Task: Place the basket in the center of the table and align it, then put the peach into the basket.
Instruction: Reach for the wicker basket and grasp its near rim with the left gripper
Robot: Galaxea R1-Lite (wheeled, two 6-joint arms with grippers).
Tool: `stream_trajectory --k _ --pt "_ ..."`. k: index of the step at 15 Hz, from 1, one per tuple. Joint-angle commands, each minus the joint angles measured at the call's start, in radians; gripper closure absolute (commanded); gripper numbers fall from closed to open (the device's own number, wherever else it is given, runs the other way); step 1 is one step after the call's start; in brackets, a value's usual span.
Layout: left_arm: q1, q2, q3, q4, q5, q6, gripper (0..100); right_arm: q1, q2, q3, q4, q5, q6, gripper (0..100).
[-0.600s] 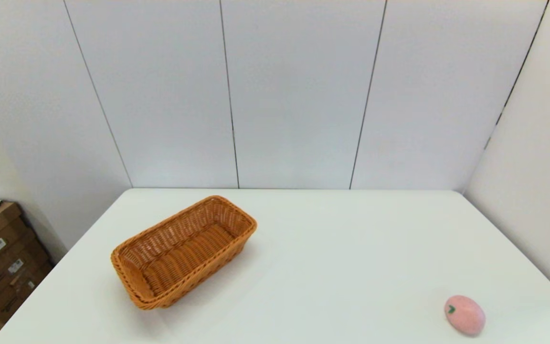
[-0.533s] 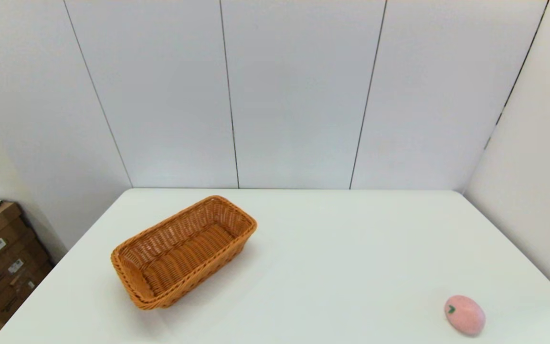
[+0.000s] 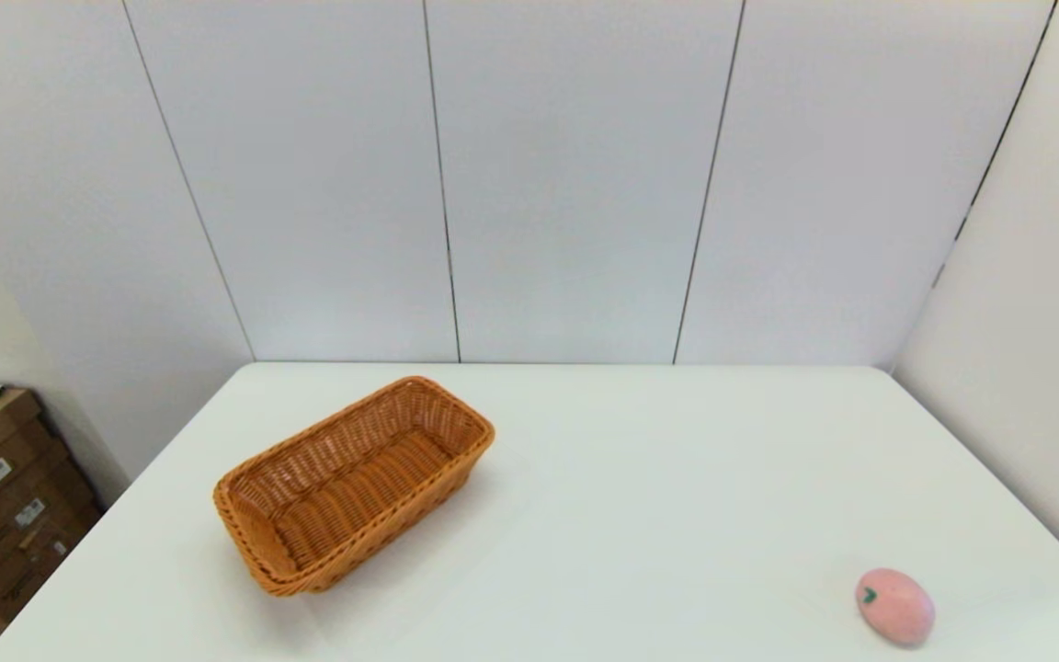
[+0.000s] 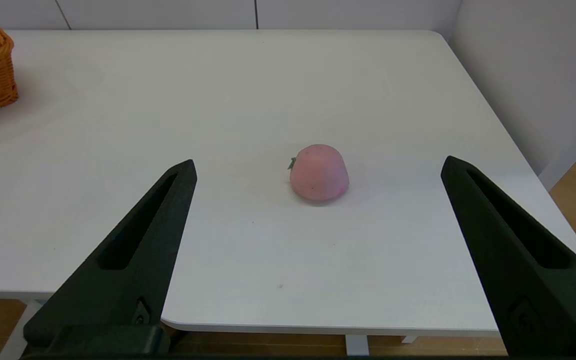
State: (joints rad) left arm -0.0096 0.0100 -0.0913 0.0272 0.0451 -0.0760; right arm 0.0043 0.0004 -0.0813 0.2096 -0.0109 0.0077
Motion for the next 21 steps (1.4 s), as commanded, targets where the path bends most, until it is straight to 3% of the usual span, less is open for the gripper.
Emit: stream_trajectory --k 1,6,10,14,21 --pt "0.000 0.389 -0.304 0.122 -0.001 -0.128 0 0.000 0.000 0.000 0.002 0.000 -0.002 0" --pt "-0.009 1.101 -0.490 0.126 -0.005 -0.459 0 0.000 0.000 0.000 0.002 0.000 -0.003 0" --pt "-0.122 1.395 -0.556 0.128 -0.007 -0.636 0 0.000 0.000 0.000 0.002 -0.001 -0.003 0" --pt "-0.139 1.725 -0.619 0.126 0.002 -0.740 0 0.000 0.000 0.000 0.002 0.000 -0.002 0" --pt "-0.138 1.941 -0.688 0.122 0.030 -0.811 0 0.000 0.000 0.000 0.002 0.000 0.000 0"
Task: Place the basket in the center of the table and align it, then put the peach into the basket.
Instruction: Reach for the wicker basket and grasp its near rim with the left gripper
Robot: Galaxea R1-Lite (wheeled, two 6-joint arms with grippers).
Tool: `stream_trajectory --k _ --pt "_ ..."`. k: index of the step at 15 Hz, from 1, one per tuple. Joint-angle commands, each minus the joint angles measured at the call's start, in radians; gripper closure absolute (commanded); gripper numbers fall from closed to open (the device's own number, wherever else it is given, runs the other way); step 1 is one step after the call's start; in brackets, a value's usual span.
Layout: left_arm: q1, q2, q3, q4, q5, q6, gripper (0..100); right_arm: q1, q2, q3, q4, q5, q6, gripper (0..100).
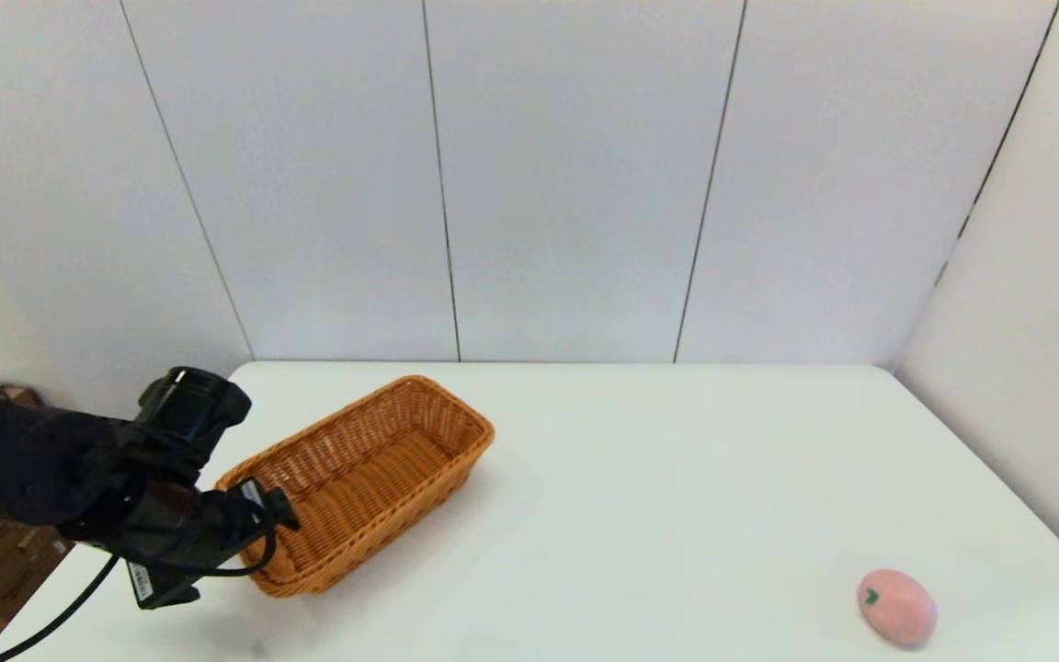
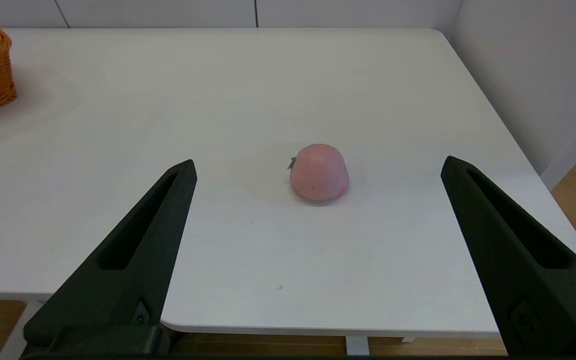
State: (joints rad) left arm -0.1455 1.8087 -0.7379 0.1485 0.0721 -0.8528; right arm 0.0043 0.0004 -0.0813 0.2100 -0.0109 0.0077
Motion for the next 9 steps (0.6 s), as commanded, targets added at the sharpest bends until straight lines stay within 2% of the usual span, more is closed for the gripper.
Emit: stream_trajectory --k 1,2,9 --pt "-0.002 0.156 -0.054 -0.009 0.002 -0.040 0 0.000 0.000 0.000 0.000 0.000 0.000 0" --pt "-0.002 0.169 -0.058 -0.021 0.002 -0.055 100 0.000 0.000 0.000 0.002 0.000 0.000 0" --pt "-0.002 0.170 -0.064 -0.095 -0.005 -0.065 100 0.000 0.000 0.000 0.000 0.000 0.000 0"
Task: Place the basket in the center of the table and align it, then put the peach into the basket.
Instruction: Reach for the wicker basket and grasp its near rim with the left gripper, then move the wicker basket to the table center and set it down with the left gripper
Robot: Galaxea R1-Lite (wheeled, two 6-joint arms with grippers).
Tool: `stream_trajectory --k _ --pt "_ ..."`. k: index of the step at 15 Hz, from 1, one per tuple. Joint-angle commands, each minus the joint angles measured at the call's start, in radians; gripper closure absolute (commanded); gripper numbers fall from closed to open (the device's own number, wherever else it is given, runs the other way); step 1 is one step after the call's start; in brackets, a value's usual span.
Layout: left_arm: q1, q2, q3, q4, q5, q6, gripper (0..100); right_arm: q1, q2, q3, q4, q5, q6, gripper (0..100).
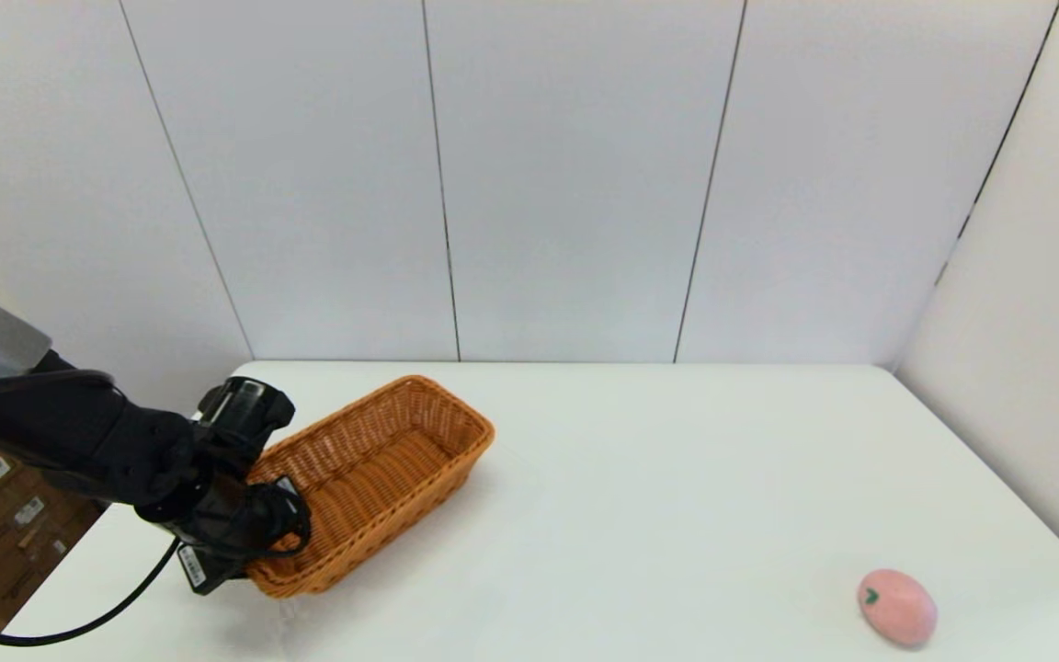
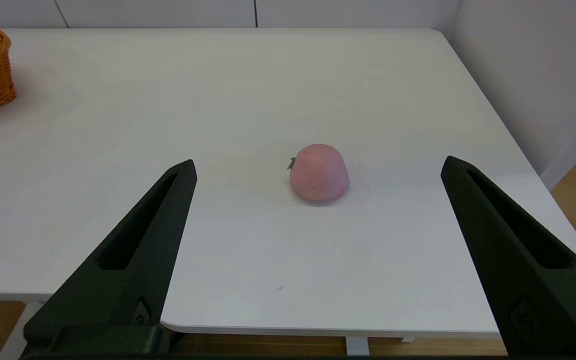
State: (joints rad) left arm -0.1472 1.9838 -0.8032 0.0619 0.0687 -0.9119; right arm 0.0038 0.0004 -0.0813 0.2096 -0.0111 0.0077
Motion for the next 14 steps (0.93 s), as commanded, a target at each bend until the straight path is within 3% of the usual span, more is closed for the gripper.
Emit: stream_trajectory --k 1,3,6,10,14 --pt "0.000 -0.016 0.002 -0.008 -0.004 -0.005 100 0.001 0.000 0.000 0.001 0.000 0.000 0" --pt "-0.009 -0.051 0.006 -0.008 -0.009 -0.004 100 0.001 0.000 0.000 0.001 0.000 0.000 0" --pt "-0.083 -0.200 0.021 -0.007 -0.093 0.025 100 0.001 0.000 0.000 0.001 0.000 0.000 0" --pt "-0.311 -0.283 -0.005 -0.008 -0.150 0.059 100 0.001 0.000 0.000 0.001 0.000 0.000 0" --pt "-0.434 -0.108 -0.103 -0.051 -0.199 0.059 100 0.001 0.000 0.000 0.001 0.000 0.000 0"
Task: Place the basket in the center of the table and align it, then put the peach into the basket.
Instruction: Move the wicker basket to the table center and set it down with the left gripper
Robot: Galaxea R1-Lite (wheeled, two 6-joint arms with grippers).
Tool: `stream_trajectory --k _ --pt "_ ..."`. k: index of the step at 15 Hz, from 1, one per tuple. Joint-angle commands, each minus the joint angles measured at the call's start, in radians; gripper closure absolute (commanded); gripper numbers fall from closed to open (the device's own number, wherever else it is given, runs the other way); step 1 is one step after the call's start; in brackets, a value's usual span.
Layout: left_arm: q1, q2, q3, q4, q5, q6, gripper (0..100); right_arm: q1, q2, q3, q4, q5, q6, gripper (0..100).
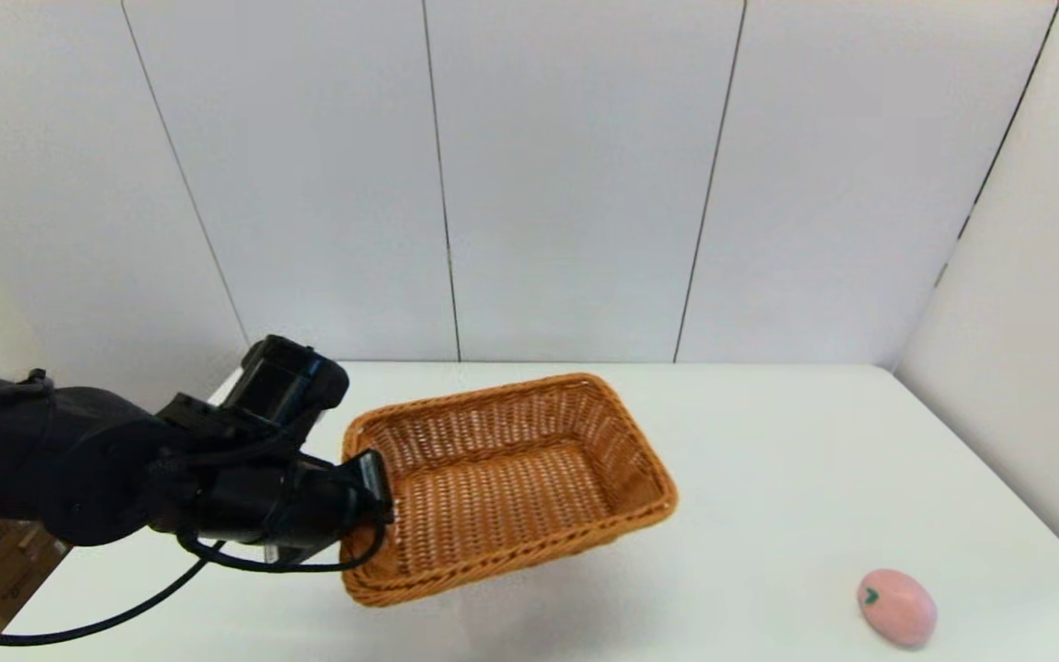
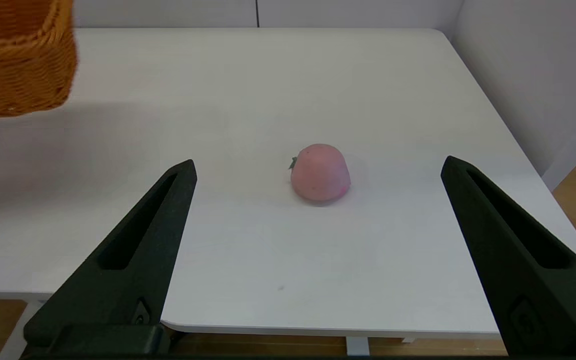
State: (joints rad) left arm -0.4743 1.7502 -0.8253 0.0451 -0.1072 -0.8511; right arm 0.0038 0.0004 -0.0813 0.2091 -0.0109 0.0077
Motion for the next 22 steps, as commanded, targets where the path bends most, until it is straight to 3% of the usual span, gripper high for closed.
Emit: stream_trajectory --k 1,4,13,22 --pt "-0.110 0.158 -0.094 -0.054 -0.022 0.012 100 0.001 0.000 0.000 0.001 0.000 0.000 0" --pt "-0.109 0.232 -0.089 -0.076 -0.026 0.089 100 0.001 0.000 0.000 0.001 0.000 0.000 0" --pt "-0.099 0.325 -0.078 -0.172 -0.048 0.110 100 0.001 0.000 0.000 0.001 0.000 0.000 0" --pt "-0.093 0.321 -0.081 -0.174 -0.048 0.121 100 0.001 0.000 0.000 0.003 0.000 0.000 0"
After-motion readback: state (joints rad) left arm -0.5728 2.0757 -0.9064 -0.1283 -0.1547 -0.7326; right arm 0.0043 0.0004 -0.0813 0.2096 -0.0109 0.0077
